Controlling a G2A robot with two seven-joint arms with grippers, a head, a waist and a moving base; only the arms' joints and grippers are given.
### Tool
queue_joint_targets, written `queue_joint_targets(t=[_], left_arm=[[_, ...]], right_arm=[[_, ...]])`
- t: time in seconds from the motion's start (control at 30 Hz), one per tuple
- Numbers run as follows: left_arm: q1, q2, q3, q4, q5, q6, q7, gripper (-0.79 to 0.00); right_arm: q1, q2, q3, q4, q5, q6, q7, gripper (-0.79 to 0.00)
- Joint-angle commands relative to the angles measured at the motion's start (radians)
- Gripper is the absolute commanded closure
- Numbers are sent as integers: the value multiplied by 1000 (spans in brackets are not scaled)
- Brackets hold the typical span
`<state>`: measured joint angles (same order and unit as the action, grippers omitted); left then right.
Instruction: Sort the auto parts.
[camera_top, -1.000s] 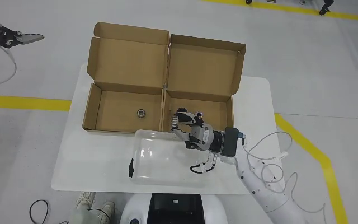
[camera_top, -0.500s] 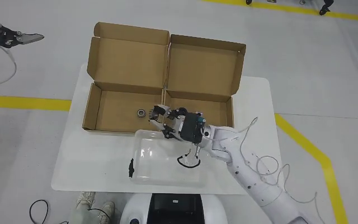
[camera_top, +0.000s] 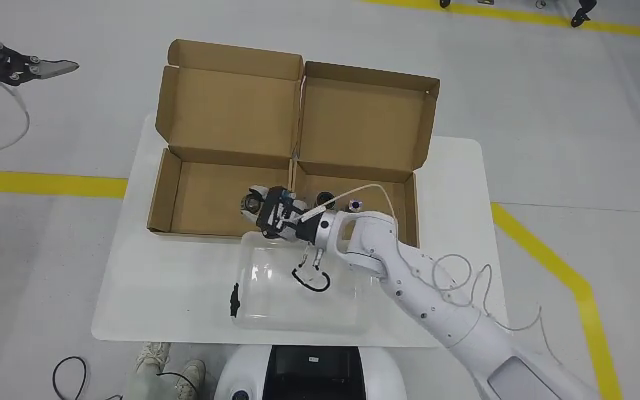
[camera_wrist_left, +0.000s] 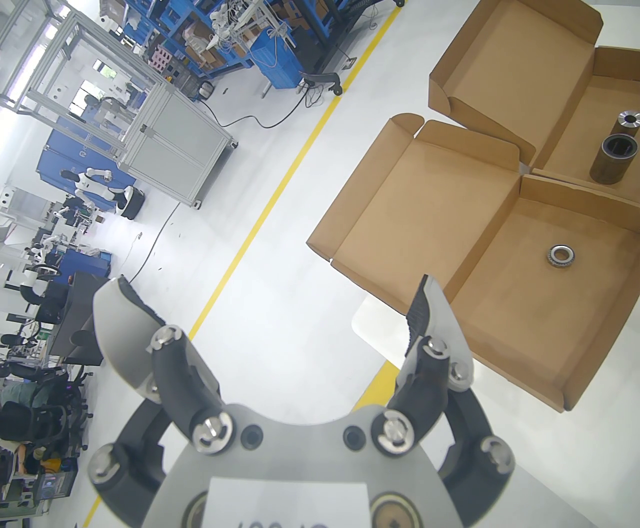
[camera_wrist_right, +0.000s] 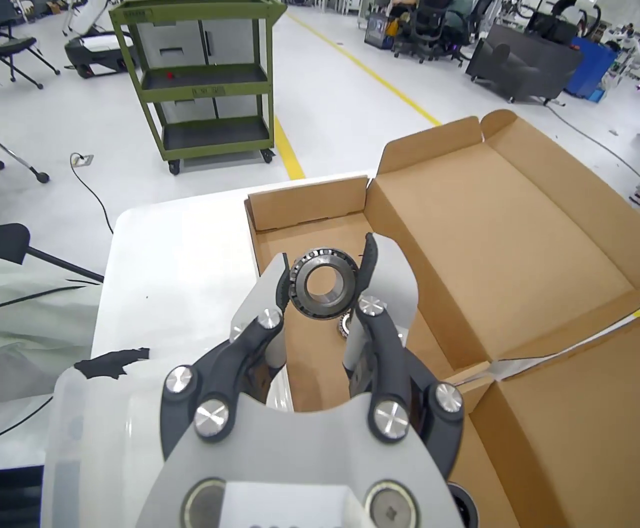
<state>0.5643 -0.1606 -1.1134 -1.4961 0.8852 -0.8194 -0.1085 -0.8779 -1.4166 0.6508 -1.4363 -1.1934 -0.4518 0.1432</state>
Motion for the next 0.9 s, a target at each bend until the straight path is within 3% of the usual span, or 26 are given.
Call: queue_joint_targets(t=[0.0, 0.53, 0.87], left_arm=[[0, 0, 0, 0, 0, 0, 0, -785], [0, 0, 0, 0, 0, 0, 0, -785], [0, 0, 0, 0, 0, 0, 0, -785]], right_arm=[[23, -15, -22, 31, 7, 25, 44, 0], [152, -139, -147, 259, 52, 191, 212, 0], [177, -185, -160, 339, 53, 236, 247, -25]])
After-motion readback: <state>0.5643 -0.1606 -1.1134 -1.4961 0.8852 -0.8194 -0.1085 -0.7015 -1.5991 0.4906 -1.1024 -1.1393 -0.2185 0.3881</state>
